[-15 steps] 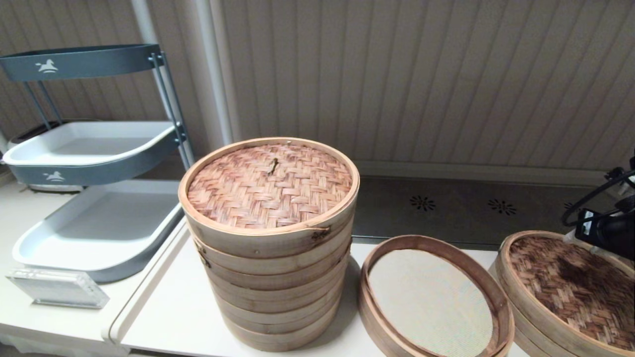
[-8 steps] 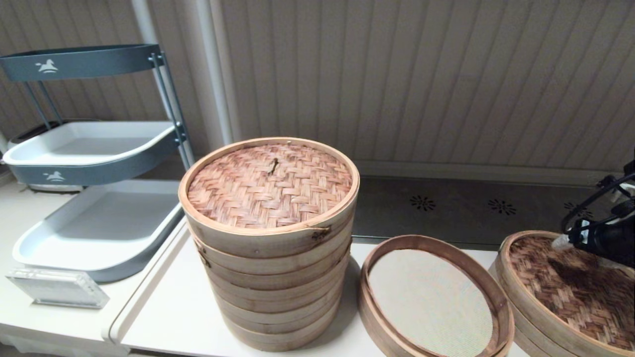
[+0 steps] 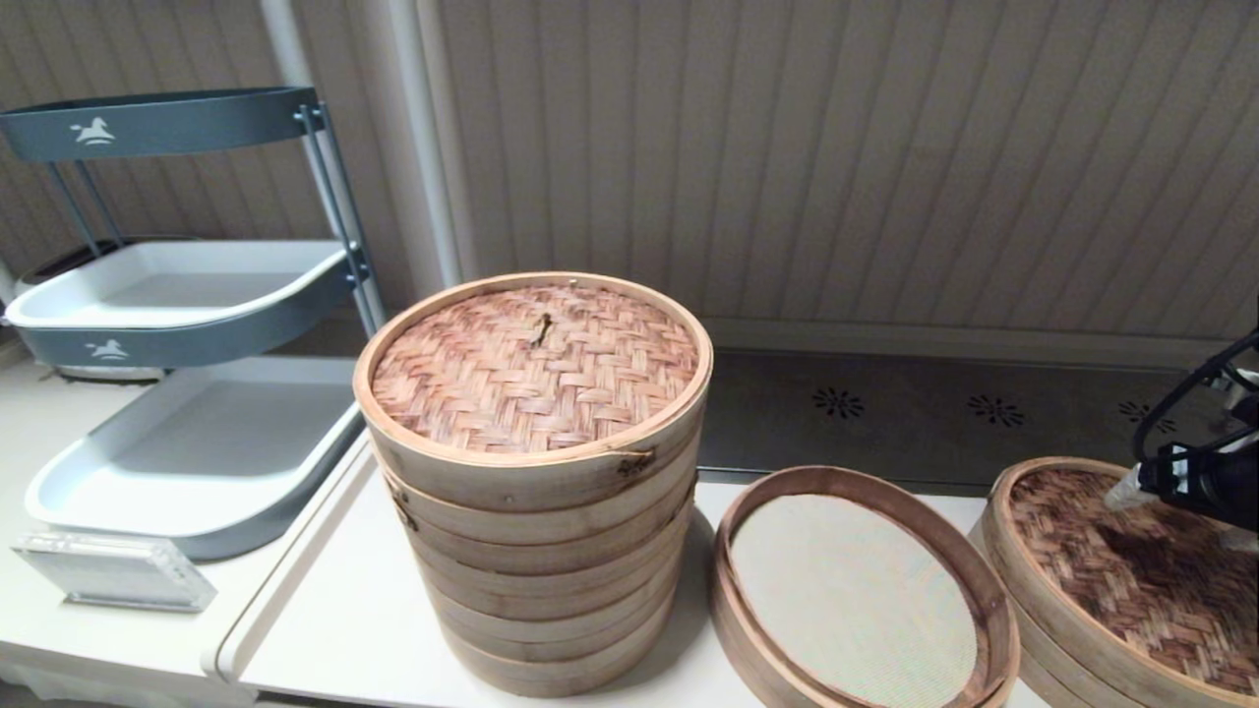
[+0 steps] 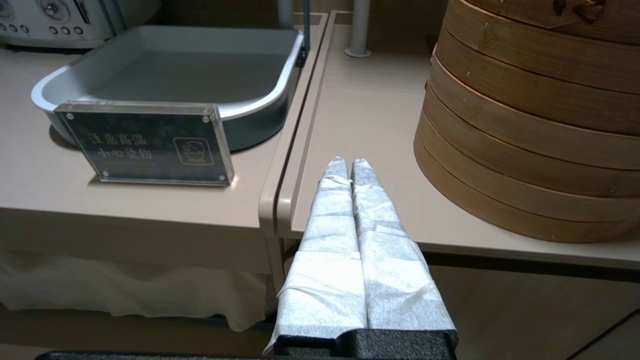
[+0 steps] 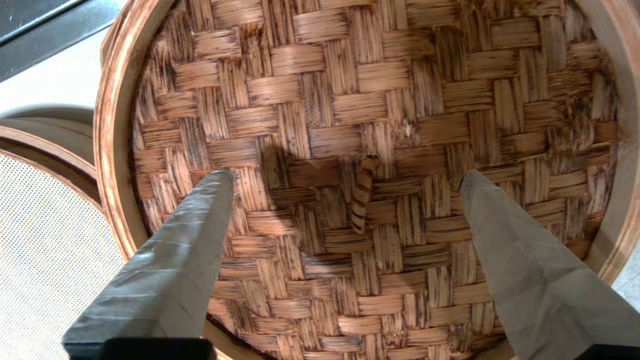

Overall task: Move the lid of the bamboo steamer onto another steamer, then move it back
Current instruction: Pick up the steamer

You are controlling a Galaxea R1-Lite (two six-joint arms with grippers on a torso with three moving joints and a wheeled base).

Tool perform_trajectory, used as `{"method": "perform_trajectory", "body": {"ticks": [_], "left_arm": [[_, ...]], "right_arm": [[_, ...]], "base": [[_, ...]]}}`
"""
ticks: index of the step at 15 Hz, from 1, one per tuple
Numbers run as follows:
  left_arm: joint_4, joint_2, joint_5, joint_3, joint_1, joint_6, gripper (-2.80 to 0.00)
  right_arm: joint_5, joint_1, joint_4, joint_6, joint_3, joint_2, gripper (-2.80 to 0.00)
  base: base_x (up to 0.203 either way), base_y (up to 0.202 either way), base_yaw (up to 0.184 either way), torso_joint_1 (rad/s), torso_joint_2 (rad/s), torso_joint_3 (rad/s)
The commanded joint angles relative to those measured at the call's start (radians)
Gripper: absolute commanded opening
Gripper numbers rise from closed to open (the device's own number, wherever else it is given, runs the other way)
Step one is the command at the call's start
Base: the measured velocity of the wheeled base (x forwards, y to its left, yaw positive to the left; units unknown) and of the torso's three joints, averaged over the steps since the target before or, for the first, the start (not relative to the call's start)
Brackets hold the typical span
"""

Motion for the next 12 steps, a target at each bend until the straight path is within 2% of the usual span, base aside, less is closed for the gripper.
{"method": "perform_trajectory", "body": {"ticks": [1, 12], "left_arm": [[0.001, 0.001, 0.000, 0.003, 0.000, -0.001, -2.80], [0.001, 0.001, 0.000, 0.003, 0.000, -0.001, -2.80]], "right_arm": [[-0.003, -0.001, 0.011, -0.002, 0.000, 0.002, 0.00], [-0.006, 0.002, 0.014, -0.001, -0.004, 0.040, 0.00]], "base": [[0.000, 0.000, 0.000, 0.000, 0.00, 0.000], [0.000, 0.000, 0.000, 0.000, 0.00, 0.000]]}}
